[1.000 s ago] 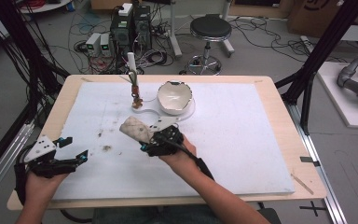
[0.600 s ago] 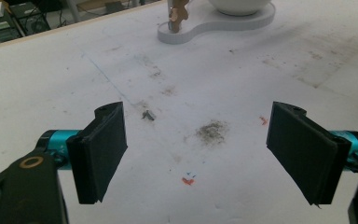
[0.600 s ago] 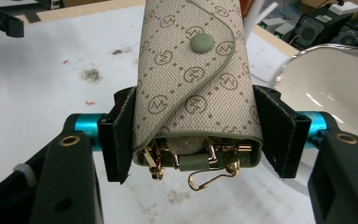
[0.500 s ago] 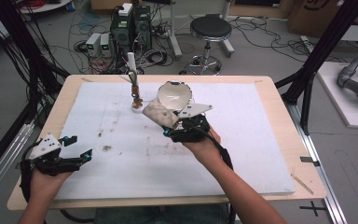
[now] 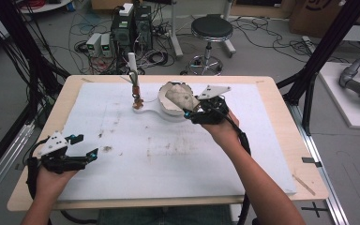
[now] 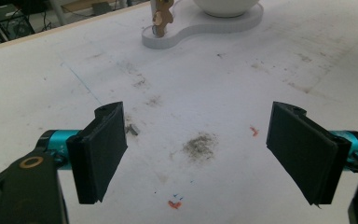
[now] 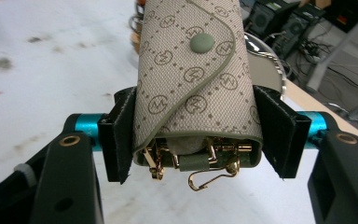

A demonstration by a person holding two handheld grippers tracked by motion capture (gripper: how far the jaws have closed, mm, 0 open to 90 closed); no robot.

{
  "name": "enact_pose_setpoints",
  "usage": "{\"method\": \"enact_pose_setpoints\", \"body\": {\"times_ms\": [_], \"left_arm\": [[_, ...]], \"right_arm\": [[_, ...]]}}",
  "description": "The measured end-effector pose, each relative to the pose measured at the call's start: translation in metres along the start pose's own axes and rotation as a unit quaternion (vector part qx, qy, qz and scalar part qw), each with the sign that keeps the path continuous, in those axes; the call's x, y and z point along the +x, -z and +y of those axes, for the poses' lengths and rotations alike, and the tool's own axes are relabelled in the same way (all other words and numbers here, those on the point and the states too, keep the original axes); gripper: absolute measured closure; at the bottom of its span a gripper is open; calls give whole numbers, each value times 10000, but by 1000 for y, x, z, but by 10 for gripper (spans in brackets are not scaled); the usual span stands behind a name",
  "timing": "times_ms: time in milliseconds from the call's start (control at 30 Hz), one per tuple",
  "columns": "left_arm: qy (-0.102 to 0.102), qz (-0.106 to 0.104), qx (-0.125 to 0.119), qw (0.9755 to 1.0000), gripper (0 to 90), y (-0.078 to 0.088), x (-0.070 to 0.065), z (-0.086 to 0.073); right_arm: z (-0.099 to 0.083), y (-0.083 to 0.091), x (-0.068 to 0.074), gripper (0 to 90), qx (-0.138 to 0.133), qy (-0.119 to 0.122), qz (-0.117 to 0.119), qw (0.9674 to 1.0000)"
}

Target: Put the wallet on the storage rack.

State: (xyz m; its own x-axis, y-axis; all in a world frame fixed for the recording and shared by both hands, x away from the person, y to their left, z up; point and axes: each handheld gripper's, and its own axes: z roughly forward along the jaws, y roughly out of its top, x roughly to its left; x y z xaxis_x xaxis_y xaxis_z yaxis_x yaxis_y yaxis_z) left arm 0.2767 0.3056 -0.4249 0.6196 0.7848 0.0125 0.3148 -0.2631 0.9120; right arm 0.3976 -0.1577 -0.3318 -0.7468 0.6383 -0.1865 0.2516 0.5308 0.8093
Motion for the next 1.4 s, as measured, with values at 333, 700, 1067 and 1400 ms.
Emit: {"method": "enact_pose_setpoints", "body": {"times_ms": [333, 700, 1067, 1400], "left_arm": [[-2, 26, 9, 10000, 199, 2, 0, -1], [-4, 39, 11, 10000, 199, 4, 1, -2], [11, 49, -3, 10000, 199, 4, 0, -2], [-8, 37, 21, 10000, 199, 4, 1, -2]], "right_arm": [[15, -23, -14, 365, 407, 249, -66, 9988], [26, -52, -19, 365, 1062, 399, -43, 9935], [36, -79, -17, 365, 1563, 536, -156, 9861], [45, -97, -18, 360, 1835, 551, -375, 9808]]}}
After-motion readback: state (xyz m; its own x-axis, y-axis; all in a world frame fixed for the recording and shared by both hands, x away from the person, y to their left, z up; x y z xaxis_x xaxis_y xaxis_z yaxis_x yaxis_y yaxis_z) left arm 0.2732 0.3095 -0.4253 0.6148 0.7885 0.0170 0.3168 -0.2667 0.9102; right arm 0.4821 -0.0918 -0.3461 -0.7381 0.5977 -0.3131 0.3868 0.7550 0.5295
